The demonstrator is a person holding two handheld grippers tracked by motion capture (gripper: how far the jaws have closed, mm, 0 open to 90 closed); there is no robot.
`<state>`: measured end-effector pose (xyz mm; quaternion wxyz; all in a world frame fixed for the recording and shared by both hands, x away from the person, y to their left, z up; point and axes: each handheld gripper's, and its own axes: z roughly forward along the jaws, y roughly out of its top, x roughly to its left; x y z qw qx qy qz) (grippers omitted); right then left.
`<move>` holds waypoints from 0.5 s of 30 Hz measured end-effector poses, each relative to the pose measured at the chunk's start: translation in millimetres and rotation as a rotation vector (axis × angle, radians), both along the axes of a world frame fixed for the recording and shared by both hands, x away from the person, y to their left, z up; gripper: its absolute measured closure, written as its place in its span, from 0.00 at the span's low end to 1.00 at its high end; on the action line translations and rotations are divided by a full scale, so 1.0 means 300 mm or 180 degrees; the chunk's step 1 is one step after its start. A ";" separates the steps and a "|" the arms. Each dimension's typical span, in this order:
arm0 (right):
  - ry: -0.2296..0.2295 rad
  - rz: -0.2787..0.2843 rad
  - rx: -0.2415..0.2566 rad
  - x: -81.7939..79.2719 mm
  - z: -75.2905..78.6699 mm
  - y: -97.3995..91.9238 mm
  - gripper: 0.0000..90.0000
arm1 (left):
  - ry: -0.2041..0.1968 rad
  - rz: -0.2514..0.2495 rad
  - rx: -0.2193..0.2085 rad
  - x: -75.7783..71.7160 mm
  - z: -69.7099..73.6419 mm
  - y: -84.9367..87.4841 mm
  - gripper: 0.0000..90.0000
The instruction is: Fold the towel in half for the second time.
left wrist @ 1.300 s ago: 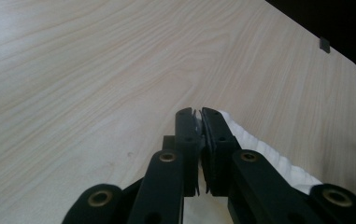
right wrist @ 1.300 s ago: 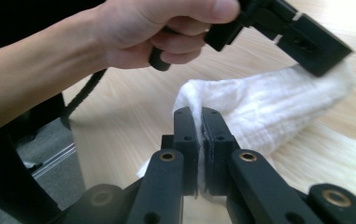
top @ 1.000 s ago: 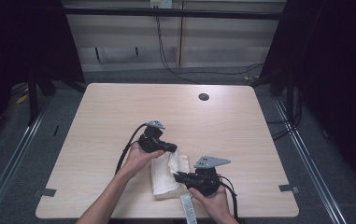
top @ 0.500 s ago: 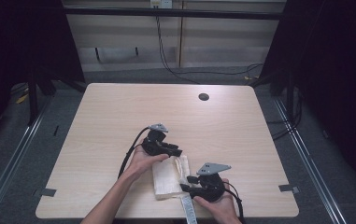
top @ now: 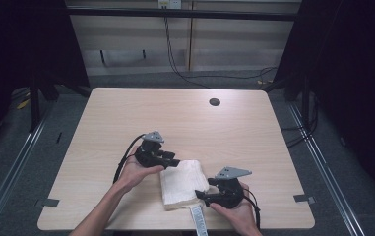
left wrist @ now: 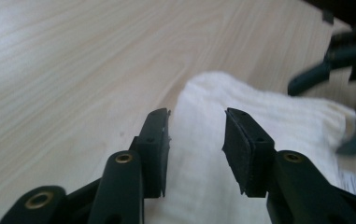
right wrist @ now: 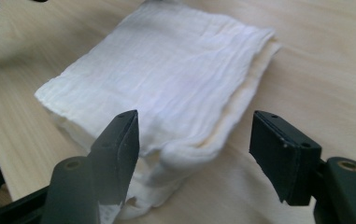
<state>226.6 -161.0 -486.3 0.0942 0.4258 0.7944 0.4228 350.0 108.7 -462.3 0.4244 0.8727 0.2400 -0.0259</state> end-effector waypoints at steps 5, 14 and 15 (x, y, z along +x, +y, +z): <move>-0.0027 -0.0118 0.0064 0.024 0.015 -0.037 0.39 | -0.0010 -0.0067 0.0045 -0.041 0.012 0.048 0.73; -0.0040 -0.0246 0.0106 0.076 0.053 -0.122 0.43 | 0.0045 0.0180 0.0077 -0.101 0.012 0.155 0.56; -0.0069 -0.0258 0.0120 0.078 0.060 -0.134 0.43 | 0.0066 0.0227 0.0037 -0.105 0.013 0.170 0.55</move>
